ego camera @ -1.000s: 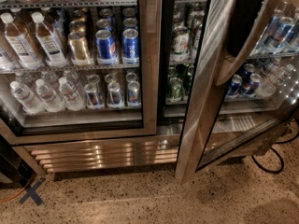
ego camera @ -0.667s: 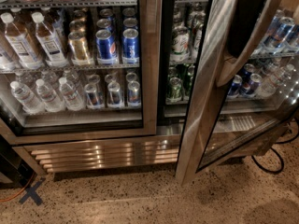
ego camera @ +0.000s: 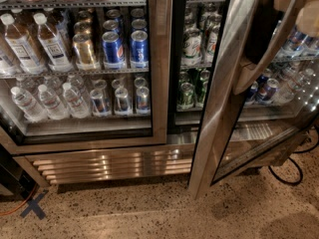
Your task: Open right fridge door
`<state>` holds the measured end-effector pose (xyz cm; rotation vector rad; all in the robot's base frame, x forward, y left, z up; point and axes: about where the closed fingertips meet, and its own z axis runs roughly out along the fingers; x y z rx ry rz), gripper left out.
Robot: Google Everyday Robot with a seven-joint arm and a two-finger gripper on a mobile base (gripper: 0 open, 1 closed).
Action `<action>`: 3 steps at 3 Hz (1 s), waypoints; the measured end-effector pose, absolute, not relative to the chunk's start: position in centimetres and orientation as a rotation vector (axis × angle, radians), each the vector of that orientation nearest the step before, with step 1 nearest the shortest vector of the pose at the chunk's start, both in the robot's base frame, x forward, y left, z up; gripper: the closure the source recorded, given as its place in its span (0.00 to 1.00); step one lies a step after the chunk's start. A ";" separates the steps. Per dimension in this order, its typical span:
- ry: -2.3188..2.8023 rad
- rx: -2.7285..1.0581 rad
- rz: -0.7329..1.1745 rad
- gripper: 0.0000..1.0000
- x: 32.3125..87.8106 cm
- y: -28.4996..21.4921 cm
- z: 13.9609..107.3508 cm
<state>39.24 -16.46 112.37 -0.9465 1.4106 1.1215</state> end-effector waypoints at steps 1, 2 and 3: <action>1.398 -0.978 1.152 0.56 38.8 -15.2 112.7; 1.397 -0.979 1.153 0.81 38.8 -15.2 112.7; 1.397 -0.979 1.153 1.00 39.2 -16.0 112.7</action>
Offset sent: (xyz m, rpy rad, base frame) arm -0.0035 0.0104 0.0029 0.0006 0.0011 0.0340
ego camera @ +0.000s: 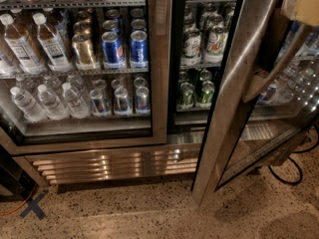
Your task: Open right fridge door
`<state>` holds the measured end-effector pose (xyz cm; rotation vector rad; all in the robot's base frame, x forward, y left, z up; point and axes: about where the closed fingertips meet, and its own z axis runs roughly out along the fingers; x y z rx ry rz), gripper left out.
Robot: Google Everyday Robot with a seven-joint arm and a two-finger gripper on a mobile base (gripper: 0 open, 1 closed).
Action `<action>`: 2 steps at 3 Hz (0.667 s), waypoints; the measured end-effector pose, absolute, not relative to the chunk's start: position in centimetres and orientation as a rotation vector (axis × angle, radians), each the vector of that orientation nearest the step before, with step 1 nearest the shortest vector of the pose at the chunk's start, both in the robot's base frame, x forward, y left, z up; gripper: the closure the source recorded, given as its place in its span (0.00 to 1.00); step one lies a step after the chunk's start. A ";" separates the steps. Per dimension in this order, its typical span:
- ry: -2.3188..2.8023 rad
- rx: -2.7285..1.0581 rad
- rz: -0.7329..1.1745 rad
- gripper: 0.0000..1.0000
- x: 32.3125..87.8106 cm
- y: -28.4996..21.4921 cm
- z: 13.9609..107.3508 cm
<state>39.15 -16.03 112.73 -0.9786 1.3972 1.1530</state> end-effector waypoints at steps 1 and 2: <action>1.397 -0.979 1.153 1.00 39.2 -16.4 112.7; 1.395 -0.962 1.140 1.00 38.8 -16.4 113.2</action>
Offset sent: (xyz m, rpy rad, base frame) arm -0.1081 -0.0193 0.0889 0.0954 -0.0759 -0.2912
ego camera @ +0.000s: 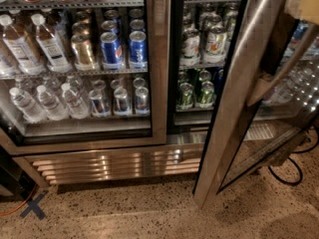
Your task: Open right fridge door
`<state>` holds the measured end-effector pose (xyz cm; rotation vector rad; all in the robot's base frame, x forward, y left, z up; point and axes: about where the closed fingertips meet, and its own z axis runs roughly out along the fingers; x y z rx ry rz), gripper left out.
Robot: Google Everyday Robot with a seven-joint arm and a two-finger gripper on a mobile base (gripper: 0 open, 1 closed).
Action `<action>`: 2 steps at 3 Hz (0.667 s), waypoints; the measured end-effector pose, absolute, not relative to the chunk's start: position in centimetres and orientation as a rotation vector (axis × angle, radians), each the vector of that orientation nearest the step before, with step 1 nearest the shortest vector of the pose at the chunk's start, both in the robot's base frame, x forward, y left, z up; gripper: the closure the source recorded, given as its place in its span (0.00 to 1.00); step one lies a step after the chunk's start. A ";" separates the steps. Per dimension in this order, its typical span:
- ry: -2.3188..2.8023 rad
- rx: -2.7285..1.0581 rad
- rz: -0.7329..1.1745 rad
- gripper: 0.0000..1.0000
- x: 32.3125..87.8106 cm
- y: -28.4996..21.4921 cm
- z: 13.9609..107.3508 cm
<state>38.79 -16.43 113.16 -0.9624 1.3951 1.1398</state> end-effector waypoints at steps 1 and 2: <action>1.395 -0.961 1.139 1.00 38.8 -16.6 113.2; 1.396 -0.948 1.127 1.00 38.2 -16.6 113.4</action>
Offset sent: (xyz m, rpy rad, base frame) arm -0.2312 -0.0077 0.1220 0.0880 -0.0800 -0.4636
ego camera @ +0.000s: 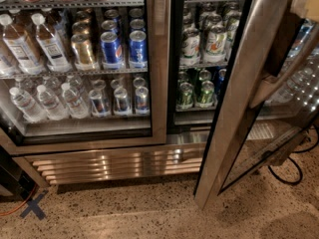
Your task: Open right fridge door
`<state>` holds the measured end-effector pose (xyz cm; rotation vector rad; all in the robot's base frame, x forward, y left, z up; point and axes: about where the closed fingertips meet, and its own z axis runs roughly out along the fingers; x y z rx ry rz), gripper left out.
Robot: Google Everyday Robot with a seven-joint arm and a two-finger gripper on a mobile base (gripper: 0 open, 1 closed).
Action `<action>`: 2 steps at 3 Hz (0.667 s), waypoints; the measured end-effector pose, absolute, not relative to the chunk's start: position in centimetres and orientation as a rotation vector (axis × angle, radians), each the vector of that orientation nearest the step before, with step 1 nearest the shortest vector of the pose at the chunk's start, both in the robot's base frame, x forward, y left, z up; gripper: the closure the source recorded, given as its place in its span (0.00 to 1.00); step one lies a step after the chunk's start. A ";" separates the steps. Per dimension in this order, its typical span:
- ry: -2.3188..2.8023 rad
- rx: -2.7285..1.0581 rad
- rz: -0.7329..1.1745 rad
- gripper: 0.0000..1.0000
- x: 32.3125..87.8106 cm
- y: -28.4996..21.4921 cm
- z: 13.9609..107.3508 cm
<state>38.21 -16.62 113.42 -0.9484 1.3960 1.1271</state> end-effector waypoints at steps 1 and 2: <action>1.396 -0.949 1.127 0.81 38.2 -16.6 113.4; 1.396 -0.949 1.127 0.57 38.2 -16.6 113.4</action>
Offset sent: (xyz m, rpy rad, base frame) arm 0.0000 -0.0001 0.0000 0.0000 -0.0001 0.0001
